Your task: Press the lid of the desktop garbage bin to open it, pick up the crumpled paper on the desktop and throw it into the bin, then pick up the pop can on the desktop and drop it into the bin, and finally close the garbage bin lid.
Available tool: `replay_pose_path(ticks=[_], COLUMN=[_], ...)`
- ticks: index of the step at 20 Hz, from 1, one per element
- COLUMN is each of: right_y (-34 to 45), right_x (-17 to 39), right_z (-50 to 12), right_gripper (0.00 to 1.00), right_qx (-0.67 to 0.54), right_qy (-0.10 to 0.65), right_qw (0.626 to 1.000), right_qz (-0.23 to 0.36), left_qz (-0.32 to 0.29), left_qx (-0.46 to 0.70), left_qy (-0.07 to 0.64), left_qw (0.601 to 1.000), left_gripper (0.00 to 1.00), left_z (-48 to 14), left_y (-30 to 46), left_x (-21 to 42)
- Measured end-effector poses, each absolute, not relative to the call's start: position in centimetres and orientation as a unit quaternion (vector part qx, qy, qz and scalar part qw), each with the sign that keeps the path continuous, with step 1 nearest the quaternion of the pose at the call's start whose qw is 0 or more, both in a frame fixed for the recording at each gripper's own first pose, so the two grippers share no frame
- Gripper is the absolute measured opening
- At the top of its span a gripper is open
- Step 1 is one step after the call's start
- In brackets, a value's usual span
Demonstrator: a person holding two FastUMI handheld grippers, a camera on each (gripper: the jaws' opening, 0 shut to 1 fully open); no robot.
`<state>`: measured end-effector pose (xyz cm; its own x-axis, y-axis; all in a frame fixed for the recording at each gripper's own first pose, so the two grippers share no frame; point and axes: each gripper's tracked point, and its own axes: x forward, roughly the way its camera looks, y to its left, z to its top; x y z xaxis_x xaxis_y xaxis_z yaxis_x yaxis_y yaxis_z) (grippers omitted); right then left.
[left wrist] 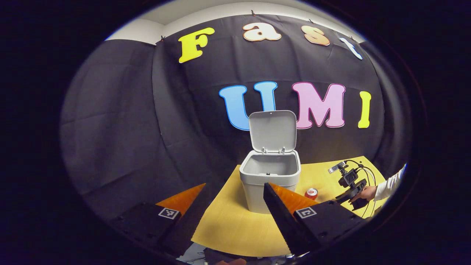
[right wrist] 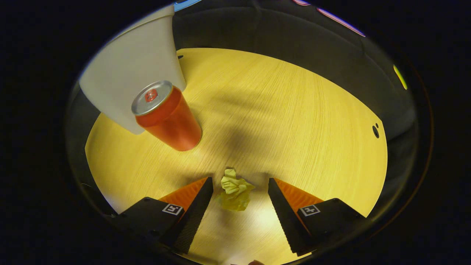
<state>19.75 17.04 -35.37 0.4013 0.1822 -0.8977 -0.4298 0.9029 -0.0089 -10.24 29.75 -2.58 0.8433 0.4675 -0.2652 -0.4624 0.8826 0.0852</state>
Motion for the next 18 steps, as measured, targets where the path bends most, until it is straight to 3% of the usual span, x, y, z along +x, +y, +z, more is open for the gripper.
replay_pose_path(ticks=[2,5,6,11,18], right_y=[17.0,17.2,17.3,18.8,24.8], right_x=[19.0,19.2,19.2,19.8,21.6], right_z=[-36.2,-35.3,-34.7,-26.4,-9.5], right_gripper=[0.90,0.22,0.36,0.36,0.36], right_qx=[-0.121,-0.099,-0.096,-0.081,-0.077], right_qy=[0.535,0.526,0.522,0.438,0.273], right_qw=[0.812,0.821,0.824,0.863,0.909], right_qz=[0.197,0.196,0.199,0.236,0.306], left_qz=[0.239,0.232,0.229,0.220,0.211], left_qx=[0.010,0.012,0.008,-0.043,-0.080], left_qy=[0.141,0.138,0.138,0.142,0.130], left_qw=[0.961,0.963,0.964,0.964,0.966], left_gripper=[0.99,0.99,0.99,0.99,0.99], left_z=[-2.7,-2.6,-2.7,-4.2,-4.3], left_y=[29.4,28.9,28.8,28.7,28.9], left_x=[-9.9,-9.8,-9.6,-8.8,-8.5])
